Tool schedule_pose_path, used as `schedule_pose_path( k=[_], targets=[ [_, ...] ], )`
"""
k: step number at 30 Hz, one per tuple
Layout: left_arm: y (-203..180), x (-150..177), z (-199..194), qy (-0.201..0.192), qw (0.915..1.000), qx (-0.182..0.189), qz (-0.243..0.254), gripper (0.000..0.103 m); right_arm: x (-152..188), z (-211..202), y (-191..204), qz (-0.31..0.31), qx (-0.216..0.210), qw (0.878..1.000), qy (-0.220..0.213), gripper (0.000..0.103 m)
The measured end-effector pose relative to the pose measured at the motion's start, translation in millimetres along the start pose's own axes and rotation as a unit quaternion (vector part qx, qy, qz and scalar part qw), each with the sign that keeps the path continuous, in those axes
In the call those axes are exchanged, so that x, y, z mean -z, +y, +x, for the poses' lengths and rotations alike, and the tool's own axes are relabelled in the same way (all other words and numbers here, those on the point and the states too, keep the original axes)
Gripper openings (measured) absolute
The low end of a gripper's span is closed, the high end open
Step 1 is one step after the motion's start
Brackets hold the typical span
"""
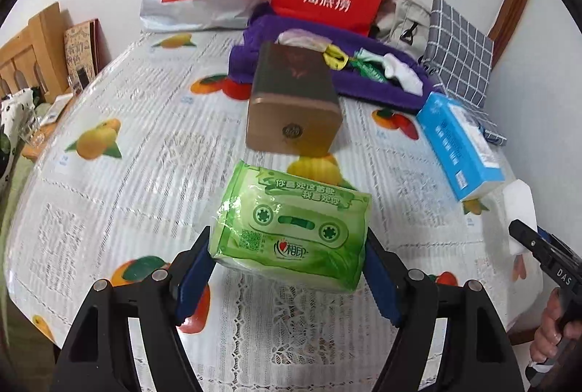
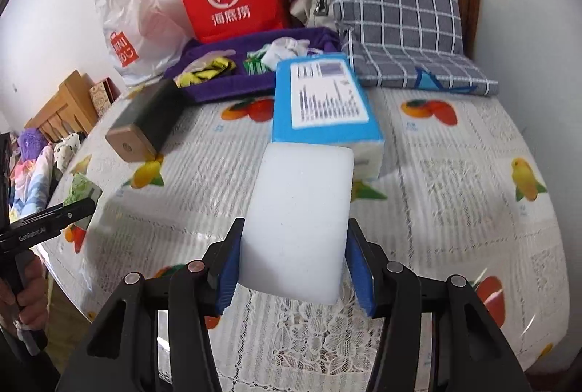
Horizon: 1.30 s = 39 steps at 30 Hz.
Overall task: Organize soft objects
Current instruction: 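Carry the green tissue pack in the left tool and sponge in the right tool onto the towel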
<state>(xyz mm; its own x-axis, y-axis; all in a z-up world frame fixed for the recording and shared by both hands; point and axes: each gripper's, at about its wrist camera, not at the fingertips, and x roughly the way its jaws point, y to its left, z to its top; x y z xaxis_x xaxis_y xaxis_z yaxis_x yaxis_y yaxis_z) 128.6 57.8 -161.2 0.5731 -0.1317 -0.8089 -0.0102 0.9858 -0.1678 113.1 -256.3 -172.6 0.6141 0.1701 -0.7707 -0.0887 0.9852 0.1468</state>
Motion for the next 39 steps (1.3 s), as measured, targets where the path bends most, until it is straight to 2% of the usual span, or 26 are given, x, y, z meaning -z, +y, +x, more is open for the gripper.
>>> schedule_pose_path(
  k=[12,19,39],
  targets=[
    [-6.5,-25.4,-35.3,-0.024,0.9996,0.011,0.005,0.074,-27.8,-33.5,-4.0,0.007,0.009,0.999,-0.032,0.053],
    [-13.3,-39.1,-54.1,-0.04,0.999,-0.008,0.018,0.074,-40.1,-45.4,-6.5,0.008,0.014,0.999,-0.043,0.053],
    [-15.6,-57.4,-55.4,-0.04,0.9988,-0.023,0.018,0.074,-65.0,-51.7,-7.5,0.0,0.006,0.999,-0.049,0.053]
  ],
)
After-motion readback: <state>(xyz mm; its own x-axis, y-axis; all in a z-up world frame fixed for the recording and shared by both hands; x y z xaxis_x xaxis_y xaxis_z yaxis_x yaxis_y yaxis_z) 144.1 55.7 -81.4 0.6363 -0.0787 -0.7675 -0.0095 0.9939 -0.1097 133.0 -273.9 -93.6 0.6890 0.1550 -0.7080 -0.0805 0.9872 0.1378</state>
